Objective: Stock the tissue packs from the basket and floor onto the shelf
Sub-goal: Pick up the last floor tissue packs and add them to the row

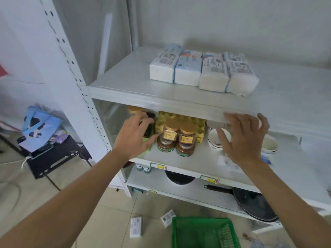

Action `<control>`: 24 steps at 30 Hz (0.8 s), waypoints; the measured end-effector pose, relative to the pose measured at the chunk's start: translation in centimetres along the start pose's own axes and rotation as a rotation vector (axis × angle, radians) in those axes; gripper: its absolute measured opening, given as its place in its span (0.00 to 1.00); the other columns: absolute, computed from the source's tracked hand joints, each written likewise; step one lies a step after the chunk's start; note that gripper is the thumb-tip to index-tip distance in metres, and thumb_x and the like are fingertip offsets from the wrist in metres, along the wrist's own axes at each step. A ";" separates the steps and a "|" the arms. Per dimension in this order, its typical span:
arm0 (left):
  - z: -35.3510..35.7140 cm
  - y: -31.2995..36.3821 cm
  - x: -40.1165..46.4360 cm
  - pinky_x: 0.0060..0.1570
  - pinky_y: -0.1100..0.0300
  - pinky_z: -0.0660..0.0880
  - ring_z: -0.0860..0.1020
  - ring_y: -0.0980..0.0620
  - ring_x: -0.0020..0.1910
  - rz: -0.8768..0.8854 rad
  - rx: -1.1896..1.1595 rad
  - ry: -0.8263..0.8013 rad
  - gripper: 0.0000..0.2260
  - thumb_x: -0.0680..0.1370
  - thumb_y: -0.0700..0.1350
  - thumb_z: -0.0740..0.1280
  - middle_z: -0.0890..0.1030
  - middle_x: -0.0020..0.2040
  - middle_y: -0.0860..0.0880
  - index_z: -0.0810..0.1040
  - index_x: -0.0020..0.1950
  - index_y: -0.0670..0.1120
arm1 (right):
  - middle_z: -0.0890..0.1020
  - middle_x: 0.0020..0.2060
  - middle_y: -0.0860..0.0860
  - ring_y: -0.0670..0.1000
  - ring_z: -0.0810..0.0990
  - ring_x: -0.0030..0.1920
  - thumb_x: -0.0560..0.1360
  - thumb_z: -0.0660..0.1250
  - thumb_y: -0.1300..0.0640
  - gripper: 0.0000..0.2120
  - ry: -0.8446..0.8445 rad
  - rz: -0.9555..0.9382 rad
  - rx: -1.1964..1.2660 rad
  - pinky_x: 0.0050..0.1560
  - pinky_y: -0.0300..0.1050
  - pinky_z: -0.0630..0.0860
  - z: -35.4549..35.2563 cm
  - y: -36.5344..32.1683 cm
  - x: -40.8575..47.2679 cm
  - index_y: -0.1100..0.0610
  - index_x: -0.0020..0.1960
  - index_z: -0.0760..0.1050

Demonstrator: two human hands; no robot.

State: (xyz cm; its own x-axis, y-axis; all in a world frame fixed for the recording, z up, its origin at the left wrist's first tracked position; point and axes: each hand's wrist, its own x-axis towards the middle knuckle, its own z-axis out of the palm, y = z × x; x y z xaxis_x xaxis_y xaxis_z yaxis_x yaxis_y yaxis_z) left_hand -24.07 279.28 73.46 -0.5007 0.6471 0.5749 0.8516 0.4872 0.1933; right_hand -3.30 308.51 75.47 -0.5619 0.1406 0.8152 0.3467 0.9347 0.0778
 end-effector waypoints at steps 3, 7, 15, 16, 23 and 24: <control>0.0 -4.0 -5.8 0.59 0.43 0.76 0.77 0.39 0.60 -0.087 0.019 -0.226 0.24 0.76 0.57 0.72 0.75 0.64 0.42 0.77 0.66 0.44 | 0.84 0.51 0.55 0.61 0.76 0.54 0.81 0.66 0.46 0.15 -0.162 -0.066 0.018 0.67 0.67 0.68 1.9 -5.0 -4.7 0.57 0.58 0.82; 1.1 -7.9 -12.8 0.64 0.44 0.72 0.75 0.40 0.64 -0.207 0.018 -0.520 0.26 0.76 0.58 0.71 0.75 0.67 0.44 0.76 0.70 0.47 | 0.85 0.56 0.55 0.59 0.79 0.58 0.79 0.58 0.37 0.27 -0.681 -0.027 0.037 0.68 0.65 0.69 3.7 -12.1 -10.7 0.56 0.60 0.83; 5.6 -10.6 -23.5 0.72 0.45 0.66 0.68 0.43 0.75 -0.465 -0.040 -0.914 0.31 0.79 0.63 0.65 0.68 0.77 0.46 0.67 0.78 0.50 | 0.80 0.68 0.56 0.60 0.75 0.71 0.79 0.52 0.27 0.37 -1.366 -0.061 -0.085 0.78 0.70 0.54 7.2 -20.7 -22.0 0.55 0.72 0.74; 6.6 -10.7 -24.8 0.73 0.44 0.65 0.67 0.43 0.76 -0.502 -0.053 -0.957 0.31 0.80 0.64 0.65 0.67 0.78 0.46 0.67 0.79 0.51 | 0.81 0.66 0.56 0.60 0.77 0.68 0.79 0.52 0.27 0.37 -1.389 -0.080 -0.083 0.77 0.70 0.57 7.9 -21.4 -23.4 0.56 0.69 0.75; 17.2 -11.0 -32.2 0.71 0.42 0.65 0.67 0.41 0.76 -0.652 -0.149 -1.122 0.29 0.81 0.62 0.65 0.68 0.77 0.44 0.67 0.78 0.50 | 0.77 0.70 0.57 0.59 0.76 0.69 0.80 0.54 0.27 0.39 -1.558 -0.029 0.046 0.73 0.62 0.67 15.2 -24.3 -33.5 0.58 0.75 0.70; 19.3 -11.2 -33.3 0.71 0.42 0.65 0.67 0.40 0.75 -0.657 -0.159 -1.137 0.29 0.81 0.62 0.65 0.69 0.77 0.44 0.67 0.78 0.50 | 0.77 0.70 0.57 0.59 0.76 0.69 0.80 0.54 0.28 0.39 -1.568 -0.028 0.054 0.73 0.61 0.68 16.8 -24.6 -35.1 0.58 0.75 0.70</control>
State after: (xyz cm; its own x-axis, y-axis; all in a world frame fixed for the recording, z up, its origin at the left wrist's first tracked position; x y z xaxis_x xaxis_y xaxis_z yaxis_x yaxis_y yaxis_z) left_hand -19.91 263.57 36.82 -0.6081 0.4842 -0.6291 0.3715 0.8739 0.3134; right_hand -4.68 286.04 35.31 -0.7700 0.2772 -0.5747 0.3160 0.9482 0.0341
